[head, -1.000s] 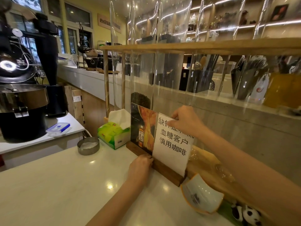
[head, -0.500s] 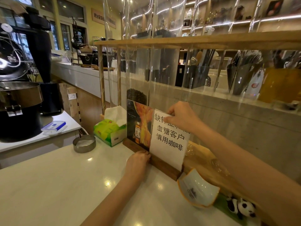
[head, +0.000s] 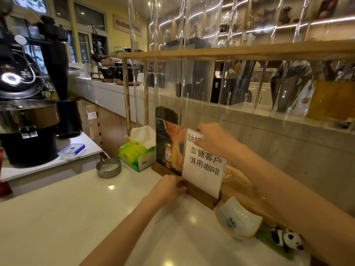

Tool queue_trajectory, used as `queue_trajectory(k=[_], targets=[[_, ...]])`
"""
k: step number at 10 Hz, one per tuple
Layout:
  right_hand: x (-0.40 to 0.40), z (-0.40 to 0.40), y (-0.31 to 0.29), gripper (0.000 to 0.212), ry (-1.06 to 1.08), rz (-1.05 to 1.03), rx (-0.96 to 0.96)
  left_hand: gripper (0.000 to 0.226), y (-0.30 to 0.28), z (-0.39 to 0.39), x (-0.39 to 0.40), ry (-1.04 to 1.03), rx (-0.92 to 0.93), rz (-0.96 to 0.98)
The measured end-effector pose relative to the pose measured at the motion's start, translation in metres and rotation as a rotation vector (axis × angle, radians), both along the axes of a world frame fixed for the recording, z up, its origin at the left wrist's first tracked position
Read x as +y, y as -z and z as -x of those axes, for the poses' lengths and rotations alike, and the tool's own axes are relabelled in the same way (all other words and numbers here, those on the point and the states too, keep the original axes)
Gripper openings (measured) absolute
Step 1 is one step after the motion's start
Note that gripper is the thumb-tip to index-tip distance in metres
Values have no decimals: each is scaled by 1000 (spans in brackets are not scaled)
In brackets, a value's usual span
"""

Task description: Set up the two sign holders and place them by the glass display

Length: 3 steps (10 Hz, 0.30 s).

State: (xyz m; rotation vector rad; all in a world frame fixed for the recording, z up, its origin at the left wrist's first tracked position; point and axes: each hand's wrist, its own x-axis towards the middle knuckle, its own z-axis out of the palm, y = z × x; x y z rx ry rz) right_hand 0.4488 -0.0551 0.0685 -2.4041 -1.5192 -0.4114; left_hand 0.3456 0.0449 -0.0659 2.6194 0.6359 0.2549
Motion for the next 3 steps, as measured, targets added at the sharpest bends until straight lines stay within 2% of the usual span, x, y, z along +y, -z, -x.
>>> queue_trajectory(k=[1, 2, 3], targets=[[-4, 13, 8, 40, -86, -154, -80, 40, -9, 11, 1, -21, -16, -8], [-8, 28, 20, 38, -203, -432, 74, 42, -21, 33, -2, -60, -26, 15], [-11, 55, 34, 30, -309, -721, 403, 40, -32, 57, -6, -107, -176, 17]])
